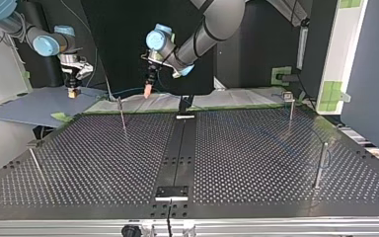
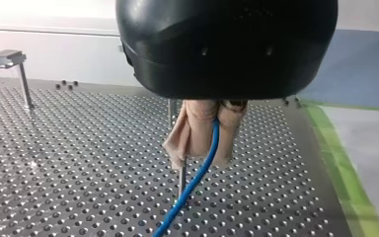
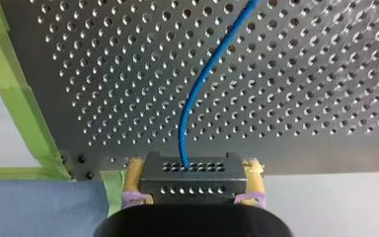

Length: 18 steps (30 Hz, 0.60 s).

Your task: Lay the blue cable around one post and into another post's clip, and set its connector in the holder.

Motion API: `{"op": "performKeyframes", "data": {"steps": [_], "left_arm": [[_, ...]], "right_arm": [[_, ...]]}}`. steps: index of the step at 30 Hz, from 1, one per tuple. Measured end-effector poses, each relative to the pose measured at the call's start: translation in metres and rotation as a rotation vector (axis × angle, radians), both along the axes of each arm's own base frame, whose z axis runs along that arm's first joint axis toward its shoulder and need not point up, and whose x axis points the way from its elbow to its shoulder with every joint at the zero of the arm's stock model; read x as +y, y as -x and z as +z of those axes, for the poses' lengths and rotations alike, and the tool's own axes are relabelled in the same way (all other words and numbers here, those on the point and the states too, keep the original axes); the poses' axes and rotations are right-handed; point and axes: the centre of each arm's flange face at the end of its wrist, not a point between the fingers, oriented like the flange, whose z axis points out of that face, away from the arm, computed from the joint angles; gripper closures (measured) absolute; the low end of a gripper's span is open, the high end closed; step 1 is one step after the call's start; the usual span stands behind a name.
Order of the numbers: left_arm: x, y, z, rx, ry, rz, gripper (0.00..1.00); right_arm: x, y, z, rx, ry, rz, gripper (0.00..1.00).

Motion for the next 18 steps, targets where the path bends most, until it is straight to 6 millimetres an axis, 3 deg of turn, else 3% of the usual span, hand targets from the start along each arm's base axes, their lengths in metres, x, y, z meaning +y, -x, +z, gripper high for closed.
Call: {"op": "performKeyframes", "data": {"steps": [18], "left_arm": [[0.031, -0.037, 0.000, -0.016, -0.048, 0.104, 0.99]], "right_arm": [[0.001, 0.004, -0.002, 0.003, -0.018, -0.029, 1.00]]}}
